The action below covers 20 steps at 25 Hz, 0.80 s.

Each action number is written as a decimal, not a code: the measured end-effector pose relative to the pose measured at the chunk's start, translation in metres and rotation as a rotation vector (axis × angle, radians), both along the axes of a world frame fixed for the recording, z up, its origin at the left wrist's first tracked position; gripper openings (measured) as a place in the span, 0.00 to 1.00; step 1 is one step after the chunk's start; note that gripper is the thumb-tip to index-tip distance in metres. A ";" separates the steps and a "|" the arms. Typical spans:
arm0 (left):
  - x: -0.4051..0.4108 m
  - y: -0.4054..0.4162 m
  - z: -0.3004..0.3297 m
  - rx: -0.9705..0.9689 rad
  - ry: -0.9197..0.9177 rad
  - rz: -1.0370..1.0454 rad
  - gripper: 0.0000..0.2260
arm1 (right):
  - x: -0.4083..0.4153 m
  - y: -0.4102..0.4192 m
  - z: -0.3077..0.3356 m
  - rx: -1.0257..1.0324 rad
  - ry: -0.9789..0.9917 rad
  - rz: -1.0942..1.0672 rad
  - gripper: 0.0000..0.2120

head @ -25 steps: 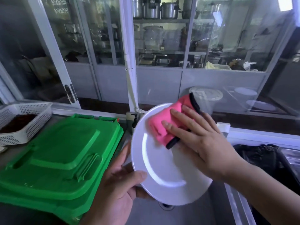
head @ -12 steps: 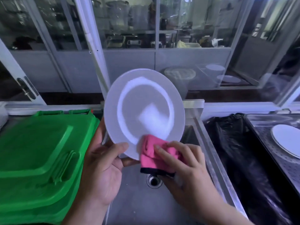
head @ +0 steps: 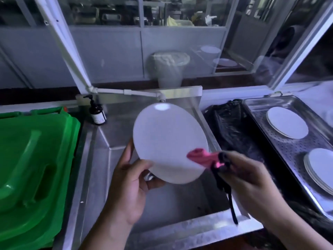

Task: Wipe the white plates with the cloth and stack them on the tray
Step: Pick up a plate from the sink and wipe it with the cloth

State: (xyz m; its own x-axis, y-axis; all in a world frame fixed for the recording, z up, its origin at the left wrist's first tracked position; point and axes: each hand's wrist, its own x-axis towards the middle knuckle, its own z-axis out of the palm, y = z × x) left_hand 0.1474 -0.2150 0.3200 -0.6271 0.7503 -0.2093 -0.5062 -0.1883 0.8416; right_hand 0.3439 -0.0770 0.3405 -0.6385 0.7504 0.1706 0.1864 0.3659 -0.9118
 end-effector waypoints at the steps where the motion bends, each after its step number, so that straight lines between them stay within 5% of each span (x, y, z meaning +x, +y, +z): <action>1: 0.006 0.001 -0.007 -0.040 -0.036 -0.024 0.30 | 0.001 0.000 -0.003 0.201 -0.069 -0.070 0.13; 3: 0.017 0.002 -0.020 -0.102 -0.099 -0.086 0.28 | -0.005 -0.009 -0.016 0.479 -0.200 -0.019 0.19; 8: 0.019 -0.006 -0.049 -0.189 -0.280 -0.167 0.25 | 0.010 -0.053 -0.073 0.375 -0.500 0.218 0.28; 14: 0.012 -0.028 -0.090 -0.370 -0.768 -0.195 0.23 | -0.004 -0.074 -0.112 0.659 -0.461 0.211 0.20; 17: 0.000 -0.033 -0.094 -0.418 -0.790 -0.178 0.19 | -0.018 -0.070 -0.112 0.582 -0.479 0.301 0.19; 20: -0.014 -0.032 -0.097 -0.498 -0.559 -0.199 0.18 | -0.031 -0.060 -0.105 0.365 -0.456 0.190 0.15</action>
